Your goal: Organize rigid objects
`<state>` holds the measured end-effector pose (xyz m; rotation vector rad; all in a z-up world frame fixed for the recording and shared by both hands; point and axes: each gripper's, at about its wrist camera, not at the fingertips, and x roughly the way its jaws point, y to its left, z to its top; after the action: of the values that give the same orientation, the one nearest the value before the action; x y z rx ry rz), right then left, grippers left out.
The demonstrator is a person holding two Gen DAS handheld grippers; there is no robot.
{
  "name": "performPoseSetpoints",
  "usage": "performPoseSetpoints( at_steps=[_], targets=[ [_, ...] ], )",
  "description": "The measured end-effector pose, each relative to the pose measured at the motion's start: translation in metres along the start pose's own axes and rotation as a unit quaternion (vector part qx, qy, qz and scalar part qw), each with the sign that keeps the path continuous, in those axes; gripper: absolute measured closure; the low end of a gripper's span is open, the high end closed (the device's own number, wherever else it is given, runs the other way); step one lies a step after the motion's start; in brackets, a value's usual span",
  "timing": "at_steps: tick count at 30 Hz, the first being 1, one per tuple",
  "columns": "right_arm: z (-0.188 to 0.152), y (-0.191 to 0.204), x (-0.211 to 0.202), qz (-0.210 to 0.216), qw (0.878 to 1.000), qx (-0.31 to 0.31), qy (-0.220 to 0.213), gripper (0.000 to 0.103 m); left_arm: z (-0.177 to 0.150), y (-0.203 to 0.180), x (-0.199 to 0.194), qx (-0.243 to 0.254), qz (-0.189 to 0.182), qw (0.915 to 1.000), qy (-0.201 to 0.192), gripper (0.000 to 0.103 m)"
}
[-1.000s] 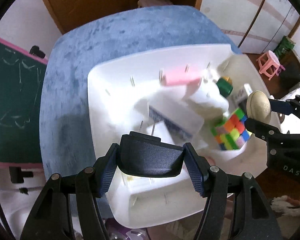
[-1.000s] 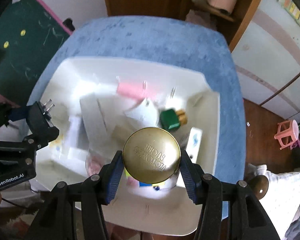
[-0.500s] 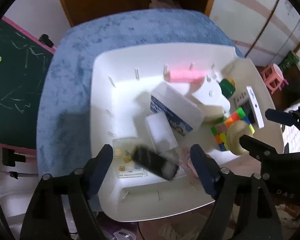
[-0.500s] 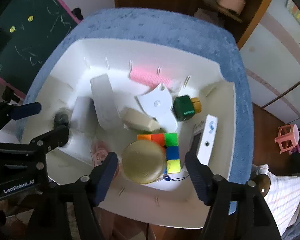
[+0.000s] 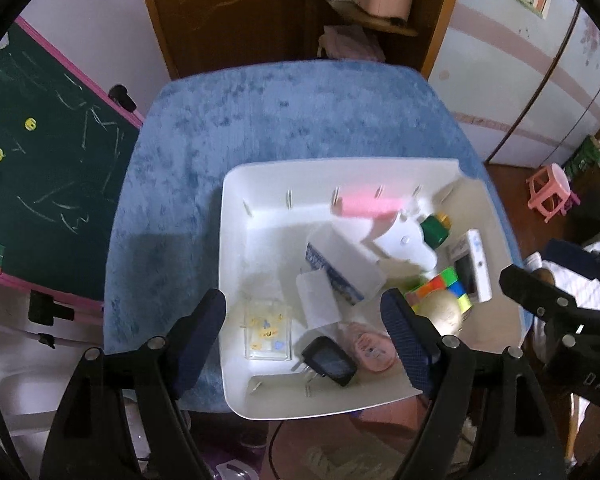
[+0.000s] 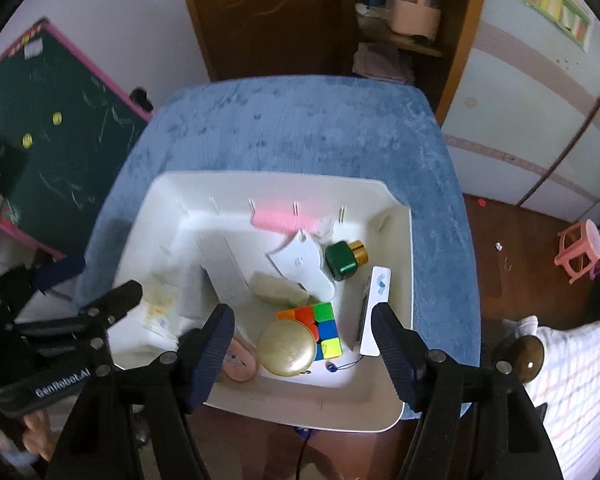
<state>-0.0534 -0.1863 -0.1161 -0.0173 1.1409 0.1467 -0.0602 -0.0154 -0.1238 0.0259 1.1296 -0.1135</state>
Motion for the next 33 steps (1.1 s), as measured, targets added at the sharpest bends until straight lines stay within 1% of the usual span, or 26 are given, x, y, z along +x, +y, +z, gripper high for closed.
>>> performPoseSetpoints(
  at_steps=[4, 7, 10, 12, 15, 20, 27, 33],
  targets=[
    [0.006, 0.001, -0.022, 0.011, 1.0, 0.016, -0.015, 0.031, 0.01, -0.004, -0.02, -0.015, -0.011, 0.9998, -0.01, 0.02],
    [0.008, 0.003, -0.038, 0.005, 0.999, 0.021, -0.034, 0.031, 0.015, -0.003, -0.032, -0.036, -0.01, 0.9992, -0.013, 0.02],
    [0.011, 0.004, -0.053, -0.006, 0.998, 0.026, -0.057, 0.024, 0.019, -0.001, -0.04, -0.049, -0.01, 0.9987, -0.011, 0.02],
    [0.013, 0.003, -0.062, -0.003, 0.997, 0.032, -0.067, 0.024, 0.022, -0.001, -0.047, -0.052, -0.011, 0.9985, -0.015, 0.021],
    [0.018, 0.002, -0.072, 0.002, 0.996, 0.036, -0.078, 0.024, 0.023, -0.002, -0.054, -0.052, -0.004, 0.9984, -0.023, 0.02],
    [0.024, 0.002, -0.087, 0.013, 0.995, 0.045, -0.087, 0.023, 0.025, -0.002, -0.062, -0.049, 0.005, 0.9982, -0.033, 0.02],
    [0.027, 0.01, -0.095, 0.003, 0.994, 0.041, -0.097, 0.023, 0.029, -0.001, -0.073, -0.048, 0.022, 0.9971, -0.055, 0.02],
    [0.028, 0.014, -0.093, -0.002, 0.995, 0.033, -0.096, 0.023, 0.033, -0.002, -0.073, -0.046, 0.029, 0.9967, -0.061, 0.02]
  ],
)
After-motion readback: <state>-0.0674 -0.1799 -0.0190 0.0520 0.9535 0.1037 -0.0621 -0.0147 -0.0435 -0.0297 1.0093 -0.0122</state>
